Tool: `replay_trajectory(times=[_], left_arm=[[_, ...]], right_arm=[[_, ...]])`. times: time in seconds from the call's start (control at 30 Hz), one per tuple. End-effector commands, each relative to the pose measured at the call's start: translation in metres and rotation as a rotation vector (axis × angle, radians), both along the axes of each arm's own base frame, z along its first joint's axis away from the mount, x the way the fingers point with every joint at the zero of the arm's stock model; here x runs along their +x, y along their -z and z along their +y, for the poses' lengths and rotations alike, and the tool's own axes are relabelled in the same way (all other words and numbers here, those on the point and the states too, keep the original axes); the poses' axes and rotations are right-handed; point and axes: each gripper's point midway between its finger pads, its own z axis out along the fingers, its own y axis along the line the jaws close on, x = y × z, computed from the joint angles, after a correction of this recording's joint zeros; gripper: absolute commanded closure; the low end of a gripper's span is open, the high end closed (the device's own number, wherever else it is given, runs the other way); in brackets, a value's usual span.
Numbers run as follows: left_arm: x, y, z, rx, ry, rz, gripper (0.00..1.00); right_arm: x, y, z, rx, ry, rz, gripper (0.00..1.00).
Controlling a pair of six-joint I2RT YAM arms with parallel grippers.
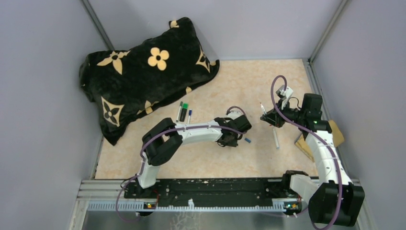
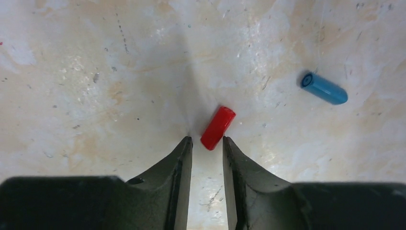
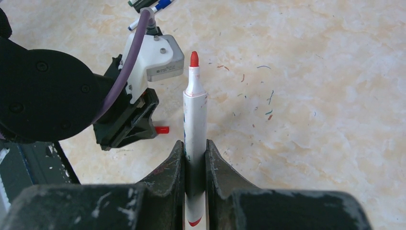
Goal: Insert the pens into the pen caps
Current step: Insert the pen cap onto the pen.
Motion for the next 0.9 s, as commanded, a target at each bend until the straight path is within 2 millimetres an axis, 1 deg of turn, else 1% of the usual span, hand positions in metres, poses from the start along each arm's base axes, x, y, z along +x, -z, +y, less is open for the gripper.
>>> replay_trajectory(times=[0.0,0.1,0.13,0.2,0.3,0.43,0.57,0.87], left_arm=[[0.002,0.001,0.026,0.107,0.151,-0.048,0.59],[0.002,-0.007,0.027,0.087,0.224,-0.077,0.49],[0.003,-0.011,0.022,0.060,0.251,-0.090,0.47],[0.004,-0.018,0.016,0.024,0.311,-0.110,0.45],[0.005,-0.028,0.006,-0.016,0.420,-0.143,0.44],[0.008,-0.033,-0.005,-0.057,0.523,-0.148,0.47],[0.009,-0.029,-0.014,-0.095,0.566,-0.111,0.52],[0.015,-0.012,-0.015,-0.054,0.580,-0.063,0.63]], right_arm=[[0.005,-0.017,-0.001,0.006,-0.005,-0.077,1.00],[0.005,-0.017,-0.001,0.008,-0.006,-0.076,1.00],[0.005,-0.017,-0.001,0.008,-0.006,-0.076,1.00],[0.005,-0.017,-0.001,0.008,-0.006,-0.076,1.00],[0.005,-0.017,-0.001,0.008,-0.005,-0.075,1.00],[0.005,-0.017,-0.001,0.009,-0.006,-0.074,1.00],[0.006,-0.017,-0.002,0.008,-0.003,-0.075,1.00],[0.006,-0.016,-0.002,0.010,-0.003,-0.071,1.00]])
